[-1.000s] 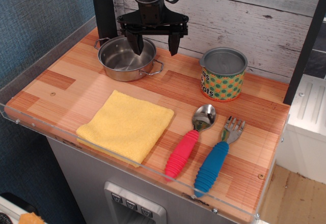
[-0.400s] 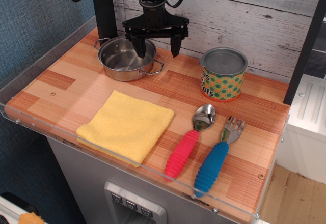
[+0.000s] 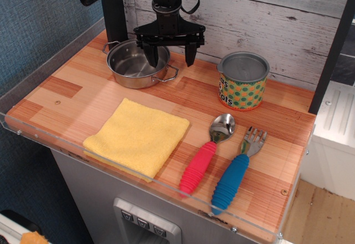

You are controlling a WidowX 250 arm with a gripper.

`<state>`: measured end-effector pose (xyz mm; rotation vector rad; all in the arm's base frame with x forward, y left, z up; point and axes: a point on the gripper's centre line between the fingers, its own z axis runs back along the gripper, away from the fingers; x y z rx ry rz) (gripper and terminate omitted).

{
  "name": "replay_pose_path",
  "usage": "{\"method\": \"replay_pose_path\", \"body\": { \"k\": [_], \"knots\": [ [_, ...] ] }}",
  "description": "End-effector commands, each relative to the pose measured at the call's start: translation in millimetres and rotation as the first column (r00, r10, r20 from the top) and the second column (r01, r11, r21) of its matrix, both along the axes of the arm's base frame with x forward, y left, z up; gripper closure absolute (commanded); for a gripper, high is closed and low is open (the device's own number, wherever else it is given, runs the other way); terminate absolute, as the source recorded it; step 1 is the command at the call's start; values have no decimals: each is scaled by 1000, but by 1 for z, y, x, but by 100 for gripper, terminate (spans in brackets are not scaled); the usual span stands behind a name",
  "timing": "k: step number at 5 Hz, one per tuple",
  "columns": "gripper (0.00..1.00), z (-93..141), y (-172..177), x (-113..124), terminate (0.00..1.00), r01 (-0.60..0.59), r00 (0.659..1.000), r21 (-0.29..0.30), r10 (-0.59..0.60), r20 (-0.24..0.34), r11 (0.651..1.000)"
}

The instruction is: PICK UP THE VESSEL AND PUT ANOTHER SIDE OF THE TABLE

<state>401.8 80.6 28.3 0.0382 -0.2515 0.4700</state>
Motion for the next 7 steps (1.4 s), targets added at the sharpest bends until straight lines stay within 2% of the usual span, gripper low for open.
{"method": "replay_pose_path", "body": {
  "k": [1,2,3,4,6,7],
  "knots": [
    [0,6,9,0,0,-23,999,-5,23,22,1000],
    [0,3,10,-2,0,-15,1000,2,15,19,1000],
    [100,3,11,-4,0,-17,1000,-1,17,25,1000],
    [100,3,15,-4,0,-22,1000,-7,22,20,1000],
    [100,20,19,-15,0,25,1000,9,-25,19,1000],
    [100,31,18,-19,0,66,998,52,-65,-8,997]
  ]
}}
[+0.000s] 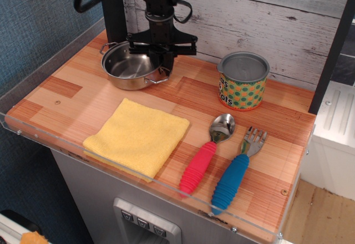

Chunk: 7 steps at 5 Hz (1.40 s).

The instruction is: PICK UP THE VESSEL AND PUT ANOTHER SIDE OF THE TABLE

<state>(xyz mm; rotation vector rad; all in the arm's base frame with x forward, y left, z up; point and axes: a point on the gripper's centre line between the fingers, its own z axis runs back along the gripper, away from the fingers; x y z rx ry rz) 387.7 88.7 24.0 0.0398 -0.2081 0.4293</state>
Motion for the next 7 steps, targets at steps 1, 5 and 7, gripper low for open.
{"method": "replay_pose_path", "body": {
  "k": [1,5,7],
  "knots": [
    [100,44,7,-9,0,66,997,88,-69,30,994],
    [100,62,-43,-42,0,186,983,118,-184,-27,975],
    [100,54,-71,-82,0,261,965,154,-261,-27,953]
  ]
}}
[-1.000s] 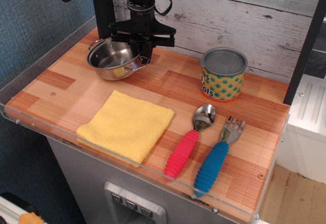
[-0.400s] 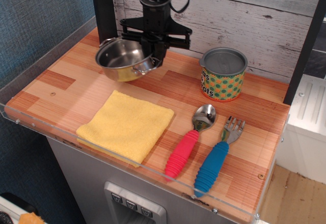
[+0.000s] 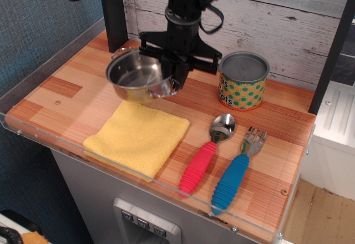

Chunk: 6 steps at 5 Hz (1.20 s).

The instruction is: PICK UP THE VESSEL AND PUT ANOTHER SIDE OF THE TABLE

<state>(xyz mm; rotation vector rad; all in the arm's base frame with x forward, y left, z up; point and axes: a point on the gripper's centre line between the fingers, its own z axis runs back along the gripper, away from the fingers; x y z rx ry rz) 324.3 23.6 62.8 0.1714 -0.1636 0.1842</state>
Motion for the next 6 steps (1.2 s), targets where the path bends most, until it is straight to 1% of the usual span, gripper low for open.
{"method": "replay_pose_path", "body": {
  "k": [1,2,3,5,6],
  "knots": [
    [100,10,-18,-31,0,70,996,1,-70,59,998],
    [100,6,-20,-40,0,84,994,-8,-83,68,996],
    [100,-3,-19,-49,0,86,994,-41,-82,78,995],
    [100,-15,-21,-55,0,91,995,-23,-89,54,996],
    [100,-21,-18,-54,0,98,995,-30,-97,37,995]
  ]
}}
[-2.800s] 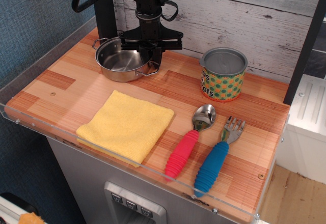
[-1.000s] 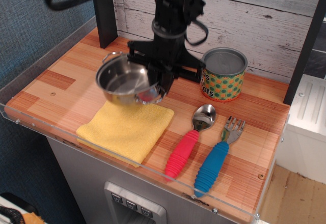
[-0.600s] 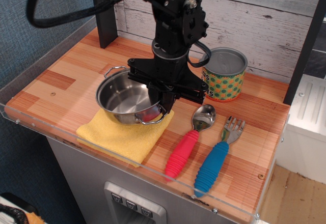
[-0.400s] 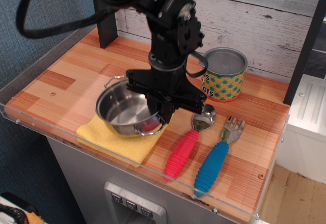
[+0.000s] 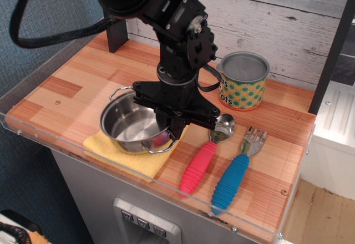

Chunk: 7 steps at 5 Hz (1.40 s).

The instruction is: PICK UP THE VESSEL AND PUT ANOTHER SIDE OF THE TABLE

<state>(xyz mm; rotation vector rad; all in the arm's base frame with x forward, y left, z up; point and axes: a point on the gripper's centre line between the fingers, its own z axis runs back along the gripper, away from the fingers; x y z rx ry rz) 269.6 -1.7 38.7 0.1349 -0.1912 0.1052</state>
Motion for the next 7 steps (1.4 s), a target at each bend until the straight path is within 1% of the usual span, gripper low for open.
{"method": "replay_pose_path", "body": {
  "k": [1,2,3,4,5,6,7],
  "knots": [
    [100,0,8,1,0,25,1000,-3,-25,-7,1000],
    [100,-3,9,2,0,28,1000,1,-28,-13,1000],
    [0,-2,8,2,0,22,1000,-7,-22,-18,1000],
    [0,3,7,1,0,9,1000,-47,-9,0,999],
    [0,11,10,-1,0,-7,1000,-100,9,14,995],
    [0,24,10,1,0,0,998,-128,8,60,992],
    [0,36,11,7,0,8,997,-125,2,79,992]
  ]
}}
